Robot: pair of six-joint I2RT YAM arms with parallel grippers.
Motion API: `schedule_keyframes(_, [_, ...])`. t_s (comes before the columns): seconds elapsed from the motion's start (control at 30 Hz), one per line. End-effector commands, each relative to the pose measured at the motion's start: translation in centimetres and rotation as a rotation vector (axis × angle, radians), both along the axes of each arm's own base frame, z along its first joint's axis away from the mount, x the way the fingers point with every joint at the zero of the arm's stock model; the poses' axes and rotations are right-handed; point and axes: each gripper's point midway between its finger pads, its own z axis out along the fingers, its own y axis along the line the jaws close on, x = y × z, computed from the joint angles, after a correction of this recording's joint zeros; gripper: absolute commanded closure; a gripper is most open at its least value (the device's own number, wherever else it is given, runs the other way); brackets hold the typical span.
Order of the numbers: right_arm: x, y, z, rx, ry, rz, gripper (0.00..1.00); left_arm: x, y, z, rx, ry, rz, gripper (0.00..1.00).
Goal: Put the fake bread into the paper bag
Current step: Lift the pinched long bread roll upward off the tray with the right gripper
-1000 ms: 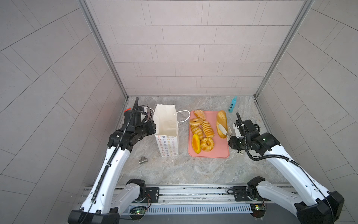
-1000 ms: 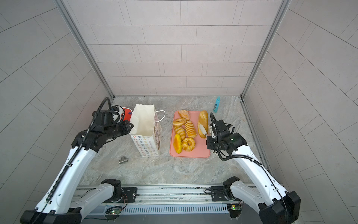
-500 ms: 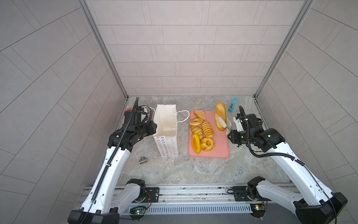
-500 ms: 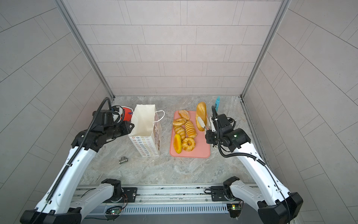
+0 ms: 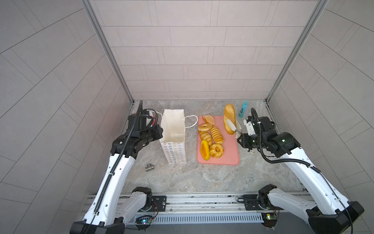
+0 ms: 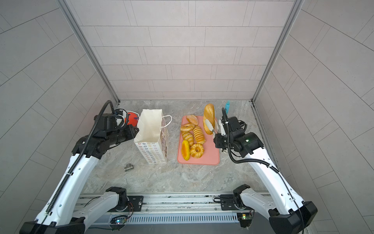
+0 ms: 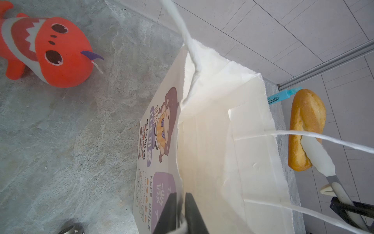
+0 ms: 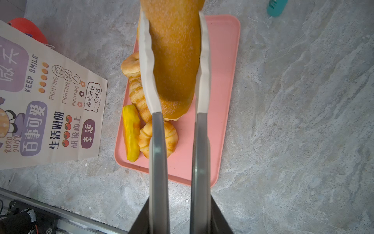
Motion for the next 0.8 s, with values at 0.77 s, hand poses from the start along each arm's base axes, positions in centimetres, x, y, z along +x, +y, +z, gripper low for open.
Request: schedule_keyframes(0.77, [1.4,1.0,7.7,0.082,-0.181,0.029,0.66,-0.6,0.0,0.9,-0.005,-0.018,-0.001,0.92])
